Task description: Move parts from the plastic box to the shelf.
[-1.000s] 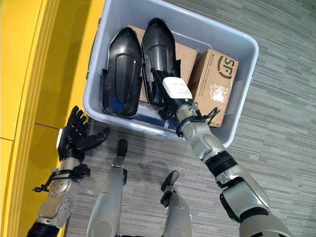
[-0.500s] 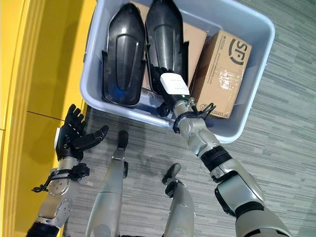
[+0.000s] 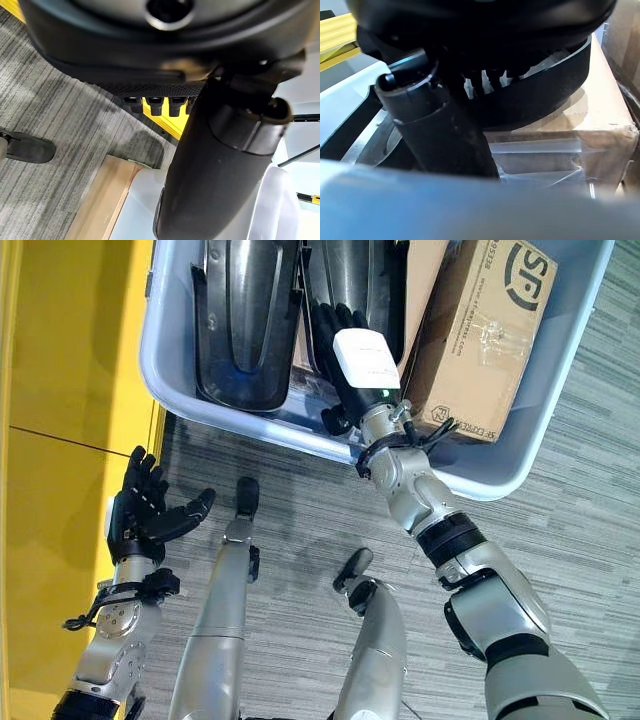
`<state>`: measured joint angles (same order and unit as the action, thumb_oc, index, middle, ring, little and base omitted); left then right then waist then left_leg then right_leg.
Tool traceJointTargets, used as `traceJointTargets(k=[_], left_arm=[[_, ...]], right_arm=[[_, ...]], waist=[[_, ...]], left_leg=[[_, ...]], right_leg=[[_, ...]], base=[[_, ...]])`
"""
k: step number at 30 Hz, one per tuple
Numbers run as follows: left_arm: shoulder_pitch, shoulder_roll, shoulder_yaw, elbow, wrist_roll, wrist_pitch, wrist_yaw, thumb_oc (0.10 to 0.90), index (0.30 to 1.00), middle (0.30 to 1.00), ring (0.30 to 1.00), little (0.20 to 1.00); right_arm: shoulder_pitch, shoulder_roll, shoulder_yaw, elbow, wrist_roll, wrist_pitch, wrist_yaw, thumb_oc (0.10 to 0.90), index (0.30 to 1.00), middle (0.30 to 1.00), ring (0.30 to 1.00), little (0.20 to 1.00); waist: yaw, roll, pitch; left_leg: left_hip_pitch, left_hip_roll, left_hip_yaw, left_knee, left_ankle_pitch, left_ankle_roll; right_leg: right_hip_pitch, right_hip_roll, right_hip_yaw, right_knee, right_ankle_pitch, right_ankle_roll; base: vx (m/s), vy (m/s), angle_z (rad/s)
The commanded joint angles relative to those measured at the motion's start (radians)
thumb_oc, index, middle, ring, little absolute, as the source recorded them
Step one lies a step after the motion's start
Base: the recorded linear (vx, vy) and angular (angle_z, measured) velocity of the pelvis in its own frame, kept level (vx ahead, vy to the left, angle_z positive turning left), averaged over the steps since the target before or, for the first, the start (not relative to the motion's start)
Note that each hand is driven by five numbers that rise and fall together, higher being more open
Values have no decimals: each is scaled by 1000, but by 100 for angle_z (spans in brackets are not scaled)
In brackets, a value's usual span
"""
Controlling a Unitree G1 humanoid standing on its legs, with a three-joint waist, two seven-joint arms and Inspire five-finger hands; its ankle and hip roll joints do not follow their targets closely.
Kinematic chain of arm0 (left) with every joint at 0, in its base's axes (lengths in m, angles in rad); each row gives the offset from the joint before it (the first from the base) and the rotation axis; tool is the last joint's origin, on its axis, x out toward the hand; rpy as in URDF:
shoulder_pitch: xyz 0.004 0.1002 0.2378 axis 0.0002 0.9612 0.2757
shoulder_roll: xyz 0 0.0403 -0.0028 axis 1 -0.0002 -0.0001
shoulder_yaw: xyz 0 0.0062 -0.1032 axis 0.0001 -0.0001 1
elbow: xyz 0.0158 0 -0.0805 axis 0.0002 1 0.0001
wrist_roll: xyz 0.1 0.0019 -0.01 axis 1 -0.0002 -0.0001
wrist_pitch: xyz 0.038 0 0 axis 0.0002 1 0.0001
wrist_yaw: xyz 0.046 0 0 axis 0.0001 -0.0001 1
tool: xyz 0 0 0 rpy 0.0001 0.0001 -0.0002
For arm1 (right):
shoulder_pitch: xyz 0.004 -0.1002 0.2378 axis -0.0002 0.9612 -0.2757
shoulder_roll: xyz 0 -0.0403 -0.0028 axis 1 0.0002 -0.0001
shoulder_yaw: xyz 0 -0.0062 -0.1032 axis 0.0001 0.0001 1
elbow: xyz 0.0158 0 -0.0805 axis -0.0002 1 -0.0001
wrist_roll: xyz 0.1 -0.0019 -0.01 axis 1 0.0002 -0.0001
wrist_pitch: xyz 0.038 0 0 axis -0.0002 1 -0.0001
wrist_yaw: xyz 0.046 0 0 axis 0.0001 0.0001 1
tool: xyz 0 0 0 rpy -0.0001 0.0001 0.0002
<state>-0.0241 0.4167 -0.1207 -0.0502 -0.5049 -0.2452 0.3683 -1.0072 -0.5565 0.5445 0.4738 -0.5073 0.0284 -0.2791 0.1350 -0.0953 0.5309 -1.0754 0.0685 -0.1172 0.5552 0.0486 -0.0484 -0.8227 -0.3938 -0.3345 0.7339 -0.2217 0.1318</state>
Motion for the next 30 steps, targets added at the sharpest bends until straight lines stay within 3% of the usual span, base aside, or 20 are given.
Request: traceJointTargets(k=[1, 4, 5, 16, 19, 20, 22, 30], left_arm=[[-4, -4, -10, -130, 12, -106, 11, 900, 1000, 1000, 1000, 1000], [-13, -3, -16, -127, 11, -104, 12, 900, 1000, 1000, 1000, 1000], [-18, -7, -17, -120, 10, -104, 14, 900, 1000, 1000, 1000, 1000], [-43, -20, -11, -89, 12, -96, 7, 900, 1000, 1000, 1000, 1000], [-57, -17, -5, -79, 9, -96, 0, 900, 1000, 1000, 1000, 1000], [-51, -16, -7, -70, 7, -94, -4, 900, 1000, 1000, 1000, 1000], [-56, -12, -1, -68, 9, -93, -11, 900, 1000, 1000, 1000, 1000], [-42, -6, 20, -51, 9, -83, -33, 900, 1000, 1000, 1000, 1000]], right_arm=[[-87, -79, 29, 101, -68, 16, -37, 900, 1000, 1000, 1000, 1000], [-85, -101, 36, 120, -88, 28, -42, 900, 1000, 1000, 1000, 1000], [-80, -99, 32, 127, -95, 34, -41, 400, 300, 300, 300, 300], [-4, -73, 0, 56, -111, 19, -17, 400, 300, 300, 300, 300], [39, -62, -30, 16, -112, 9, -16, 400, 300, 300, 300, 300], [58, -60, -27, 3, -118, 5, -9, 400, 300, 300, 300, 300], [76, -62, -35, -24, -125, -3, -3, 400, 300, 300, 300, 300], [153, -74, -62, -98, -141, -27, 17, 400, 300, 300, 300, 300]], waist=[[37, 64, -11], [31, 71, -11], [27, 72, -11], [9, 62, -11], [6, 56, -11], [6, 53, -11], [7, 51, -11], [14, 34, -11]], left_leg=[[-11, 50, -17, 58, -148, -5], [-16, 46, -15, 51, -144, -6], [-18, 44, -15, 54, -143, -7], [68, 51, 6, 11, -135, -14], [123, 61, 21, -53, -88, -12], [168, 65, 18, -70, -102, -21], [189, 68, 25, -108, -63, -16], [377, 83, 40, -236, -16, -26]], right_leg=[[20, 3, 38, 0, 33, 28], [5, -5, 43, 12, 23, 26], [4, -7, 44, 13, 20, 24], [81, -3, 41, -23, 26, 27], [139, 5, 13, -93, 70, 25], [183, 10, 17, -112, 64, 36], [212, 16, 0, -158, 98, 30], [407, 41, -28, -315, 151, 39]], base=[[32, -26, -1], [5, -4, 7], [-2, 10, 18], [-7, 8, 1], [-51, 25, 6], [-85, 36, 2], [-39, 12, 1], [-4, -1, -4]])
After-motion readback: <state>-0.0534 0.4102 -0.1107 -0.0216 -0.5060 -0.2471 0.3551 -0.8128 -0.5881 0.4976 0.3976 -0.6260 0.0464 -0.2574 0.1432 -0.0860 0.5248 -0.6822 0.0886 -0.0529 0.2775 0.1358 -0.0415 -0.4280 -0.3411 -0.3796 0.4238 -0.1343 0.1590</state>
